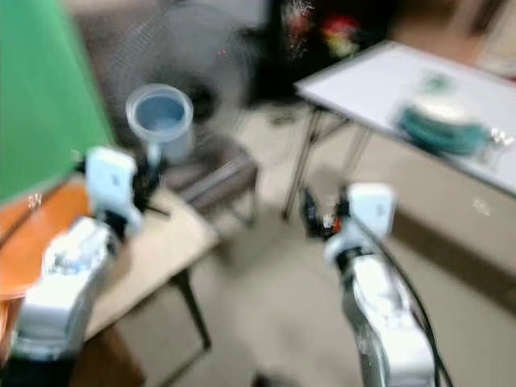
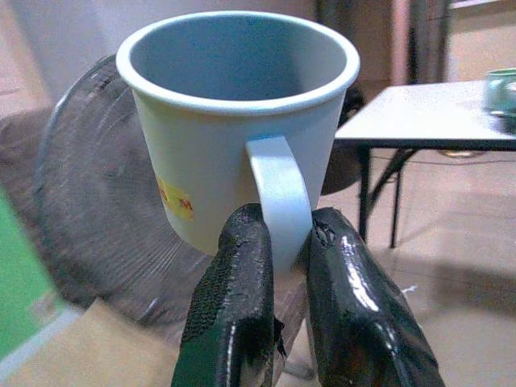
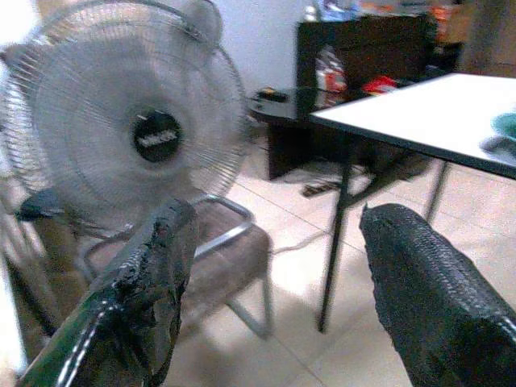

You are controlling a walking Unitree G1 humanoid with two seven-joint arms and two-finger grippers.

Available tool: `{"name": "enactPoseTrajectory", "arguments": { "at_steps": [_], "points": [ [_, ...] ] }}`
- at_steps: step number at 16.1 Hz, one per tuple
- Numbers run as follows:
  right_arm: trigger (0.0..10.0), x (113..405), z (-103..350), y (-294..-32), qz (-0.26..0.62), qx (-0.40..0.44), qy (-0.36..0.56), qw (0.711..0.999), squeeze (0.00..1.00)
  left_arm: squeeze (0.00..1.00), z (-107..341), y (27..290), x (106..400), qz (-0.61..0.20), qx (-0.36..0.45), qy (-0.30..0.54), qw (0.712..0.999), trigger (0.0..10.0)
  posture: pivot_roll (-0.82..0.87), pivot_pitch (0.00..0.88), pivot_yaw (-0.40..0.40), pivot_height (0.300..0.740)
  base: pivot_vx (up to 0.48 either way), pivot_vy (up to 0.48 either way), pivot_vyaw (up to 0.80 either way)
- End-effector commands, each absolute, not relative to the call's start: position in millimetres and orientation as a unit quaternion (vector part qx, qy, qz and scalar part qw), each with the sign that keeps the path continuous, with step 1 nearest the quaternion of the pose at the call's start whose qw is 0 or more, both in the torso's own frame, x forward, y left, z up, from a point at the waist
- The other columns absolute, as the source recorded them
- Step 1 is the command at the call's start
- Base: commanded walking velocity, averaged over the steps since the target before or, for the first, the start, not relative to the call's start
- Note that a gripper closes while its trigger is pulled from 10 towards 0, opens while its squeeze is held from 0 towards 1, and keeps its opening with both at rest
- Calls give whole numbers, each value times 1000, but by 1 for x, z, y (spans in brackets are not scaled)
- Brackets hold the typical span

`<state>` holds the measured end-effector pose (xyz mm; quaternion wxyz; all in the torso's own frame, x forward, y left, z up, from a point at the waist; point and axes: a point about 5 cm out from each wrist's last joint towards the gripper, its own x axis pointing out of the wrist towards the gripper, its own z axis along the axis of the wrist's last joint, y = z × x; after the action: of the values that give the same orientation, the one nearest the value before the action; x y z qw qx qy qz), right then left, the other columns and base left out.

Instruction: Setting the table

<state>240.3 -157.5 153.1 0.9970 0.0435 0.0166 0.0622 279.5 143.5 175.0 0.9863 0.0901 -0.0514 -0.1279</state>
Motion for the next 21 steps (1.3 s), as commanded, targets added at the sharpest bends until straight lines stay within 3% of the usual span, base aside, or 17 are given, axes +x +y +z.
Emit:
{"name": "enactPoseTrajectory", "arguments": {
  "at_steps": [1,4,14,17,21],
  "points": [
    [10000,242,157,-160,58,37,10,998,0,0,180,140,281,-128,95,-65,985,10000,37,0,25,740,0,0,-800],
    [10000,244,158,-160,59,38,11,997,0,0,182,139,282,-128,99,-69,984,10000,34,0,27,740,0,-87,-533],
    [10000,244,163,-165,44,4,-2,999,0,0,180,130,288,-149,95,-63,982,10000,-4,0,53,740,0,-455,0],
    [10000,244,166,-169,34,8,-6,999,0,0,174,127,290,-146,87,-45,984,10000,-18,0,51,740,0,0,0],
    [10000,244,171,-171,25,22,-18,999,0,0,175,129,293,-149,76,-43,985,10000,-17,0,55,740,0,0,-800]
  ]
}}
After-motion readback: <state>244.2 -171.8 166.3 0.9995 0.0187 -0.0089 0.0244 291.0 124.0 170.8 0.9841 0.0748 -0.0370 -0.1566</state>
